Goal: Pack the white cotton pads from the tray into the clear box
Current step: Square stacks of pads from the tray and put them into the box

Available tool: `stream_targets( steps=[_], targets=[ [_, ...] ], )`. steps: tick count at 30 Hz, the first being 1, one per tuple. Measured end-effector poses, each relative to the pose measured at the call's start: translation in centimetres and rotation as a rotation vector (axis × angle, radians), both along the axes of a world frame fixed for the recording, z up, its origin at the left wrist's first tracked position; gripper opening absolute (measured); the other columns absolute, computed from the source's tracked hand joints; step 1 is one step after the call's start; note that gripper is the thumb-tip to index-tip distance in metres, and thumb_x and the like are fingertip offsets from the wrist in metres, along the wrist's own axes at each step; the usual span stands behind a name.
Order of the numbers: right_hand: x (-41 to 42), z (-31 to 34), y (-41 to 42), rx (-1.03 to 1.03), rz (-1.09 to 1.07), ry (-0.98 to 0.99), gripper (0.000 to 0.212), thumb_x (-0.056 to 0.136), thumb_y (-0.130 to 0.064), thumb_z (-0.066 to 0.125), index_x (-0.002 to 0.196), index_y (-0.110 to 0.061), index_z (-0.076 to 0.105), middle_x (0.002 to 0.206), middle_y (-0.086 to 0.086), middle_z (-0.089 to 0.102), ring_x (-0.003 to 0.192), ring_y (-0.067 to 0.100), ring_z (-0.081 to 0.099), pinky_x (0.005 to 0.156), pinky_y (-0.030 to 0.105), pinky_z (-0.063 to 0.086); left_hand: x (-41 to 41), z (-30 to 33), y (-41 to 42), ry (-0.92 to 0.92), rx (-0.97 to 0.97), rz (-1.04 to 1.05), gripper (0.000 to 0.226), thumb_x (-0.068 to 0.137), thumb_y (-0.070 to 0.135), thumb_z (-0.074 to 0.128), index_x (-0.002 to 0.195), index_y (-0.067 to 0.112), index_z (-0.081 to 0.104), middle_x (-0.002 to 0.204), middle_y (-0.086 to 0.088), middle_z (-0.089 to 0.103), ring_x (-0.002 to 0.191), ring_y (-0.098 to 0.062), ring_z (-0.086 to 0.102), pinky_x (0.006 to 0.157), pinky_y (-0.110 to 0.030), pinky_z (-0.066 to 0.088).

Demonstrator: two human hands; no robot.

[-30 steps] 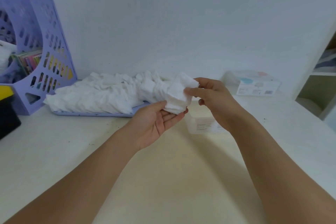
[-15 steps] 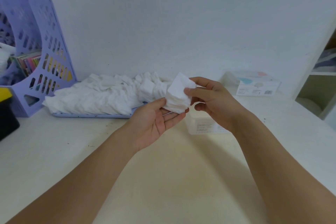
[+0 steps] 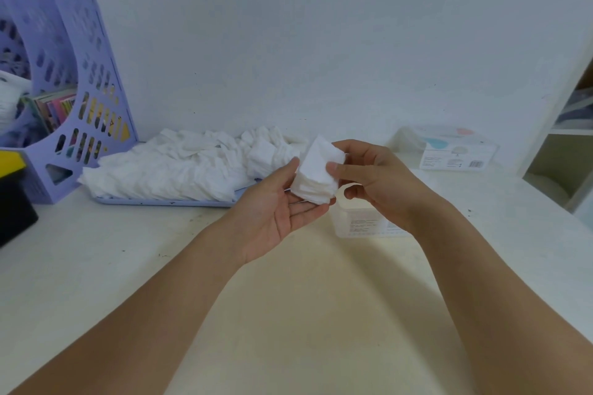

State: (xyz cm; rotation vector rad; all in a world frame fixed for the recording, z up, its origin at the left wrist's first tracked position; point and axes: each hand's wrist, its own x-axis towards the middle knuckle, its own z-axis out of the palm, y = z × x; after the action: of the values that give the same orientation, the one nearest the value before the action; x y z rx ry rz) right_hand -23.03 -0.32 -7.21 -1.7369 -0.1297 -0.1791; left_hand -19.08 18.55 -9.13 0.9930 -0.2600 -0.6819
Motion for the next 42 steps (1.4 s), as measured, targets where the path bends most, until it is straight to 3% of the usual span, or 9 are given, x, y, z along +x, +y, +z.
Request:
stream_targets(
  steps=[4, 11, 15, 20, 22, 26, 32, 37, 42],
  targets=[
    [-0.02, 0.01, 0.21, -0.106, -0.04, -0.046, 0.025, 0.095, -0.007, 0.067, 0.115, -0.021, 0.073, 0.101, 0.0, 0.069, 0.076, 0.011, 0.062, 0.066, 0.025, 0.047, -0.03, -0.19, -0.07, -0.075, 0.066, 0.026, 0.047, 0.095, 0.031, 0.061, 0.135, 0.007, 0.056, 0.122, -0.017, 0.071, 0.111, -0.035, 0.069, 0.094, -0.039, 0.058],
    [0.3, -0.21, 0.57, -0.331, -0.164, -0.249, 0.031, 0.086, -0.006, 0.075, 0.102, -0.032, 0.072, 0.105, -0.017, 0.069, 0.084, 0.004, 0.062, 0.074, 0.019, 0.046, -0.12, -0.26, -0.02, -0.016, 0.063, 0.032, 0.039, 0.105, 0.032, 0.048, 0.131, 0.004, 0.057, 0.118, -0.022, 0.071, 0.106, -0.038, 0.071, 0.087, -0.038, 0.061],
    [0.1, -0.01, 0.5, -0.229, -0.17, -0.209, 0.026, 0.083, -0.001, 0.074, 0.093, -0.025, 0.071, 0.082, -0.017, 0.069, 0.077, 0.001, 0.061, 0.061, 0.016, 0.044, -0.05, -0.27, 0.12, -0.023, 0.08, 0.016, 0.036, 0.107, 0.023, 0.045, 0.134, 0.001, 0.056, 0.119, -0.022, 0.071, 0.107, -0.038, 0.071, 0.087, -0.036, 0.061],
    [-0.19, 0.21, 0.3, -0.117, -0.11, -0.179, 0.019, 0.081, -0.006, 0.069, 0.099, -0.007, 0.069, 0.103, 0.017, 0.072, 0.087, 0.017, 0.062, 0.078, 0.033, 0.047, 0.14, -0.27, 0.05, -0.028, 0.089, 0.023, 0.038, 0.107, 0.024, 0.046, 0.136, 0.002, 0.054, 0.12, -0.021, 0.071, 0.108, -0.036, 0.071, 0.086, -0.036, 0.061],
    [-0.28, 0.45, 0.21, -0.071, -0.103, -0.177, 0.014, 0.086, 0.002, 0.065, 0.099, -0.004, 0.067, 0.098, 0.011, 0.072, 0.086, 0.013, 0.062, 0.081, 0.033, 0.046, 0.16, -0.27, 0.09, -0.016, 0.083, 0.031, 0.038, 0.107, 0.026, 0.047, 0.136, 0.003, 0.054, 0.119, -0.021, 0.071, 0.108, -0.036, 0.071, 0.086, -0.036, 0.061],
    [-0.15, 0.51, 0.01, -0.021, -0.09, -0.162, 0.023, 0.086, 0.006, 0.061, 0.083, -0.017, 0.062, 0.078, -0.007, 0.062, 0.072, 0.008, 0.054, 0.074, 0.03, 0.039, 0.05, -0.19, 0.15, -0.016, 0.068, 0.03, 0.039, 0.105, 0.028, 0.049, 0.135, 0.004, 0.055, 0.12, -0.021, 0.071, 0.107, -0.036, 0.071, 0.085, -0.036, 0.062],
    [0.02, 0.63, -0.19, 0.065, -0.043, -0.148, 0.021, 0.079, -0.009, 0.063, 0.096, -0.015, 0.072, 0.09, 0.005, 0.068, 0.085, 0.024, 0.054, 0.073, 0.04, 0.036, 0.12, -0.21, 0.13, -0.024, 0.09, 0.079, 0.034, 0.103, 0.021, 0.053, 0.13, -0.001, 0.058, 0.116, -0.022, 0.072, 0.102, -0.036, 0.073, 0.082, -0.036, 0.062],
    [-0.1, 0.28, 0.23, -0.053, -0.046, -0.16, 0.02, 0.09, 0.002, 0.065, 0.102, -0.011, 0.075, 0.087, 0.006, 0.067, 0.076, 0.017, 0.05, 0.061, 0.023, 0.038, 0.15, -0.26, 0.13, -0.079, 0.117, 0.053, 0.037, 0.103, 0.026, 0.054, 0.132, 0.003, 0.059, 0.118, -0.019, 0.072, 0.105, -0.035, 0.072, 0.085, -0.036, 0.062],
    [0.03, 0.01, 0.58, -0.089, -0.098, -0.196, 0.02, 0.091, -0.001, 0.07, 0.108, -0.01, 0.074, 0.089, -0.001, 0.072, 0.071, 0.015, 0.053, 0.061, 0.022, 0.043, 0.0, -0.13, 0.04, -0.082, 0.102, 0.039, 0.051, 0.093, 0.044, 0.059, 0.13, 0.009, 0.06, 0.119, -0.018, 0.072, 0.109, -0.035, 0.071, 0.087, -0.037, 0.061]
  ],
)
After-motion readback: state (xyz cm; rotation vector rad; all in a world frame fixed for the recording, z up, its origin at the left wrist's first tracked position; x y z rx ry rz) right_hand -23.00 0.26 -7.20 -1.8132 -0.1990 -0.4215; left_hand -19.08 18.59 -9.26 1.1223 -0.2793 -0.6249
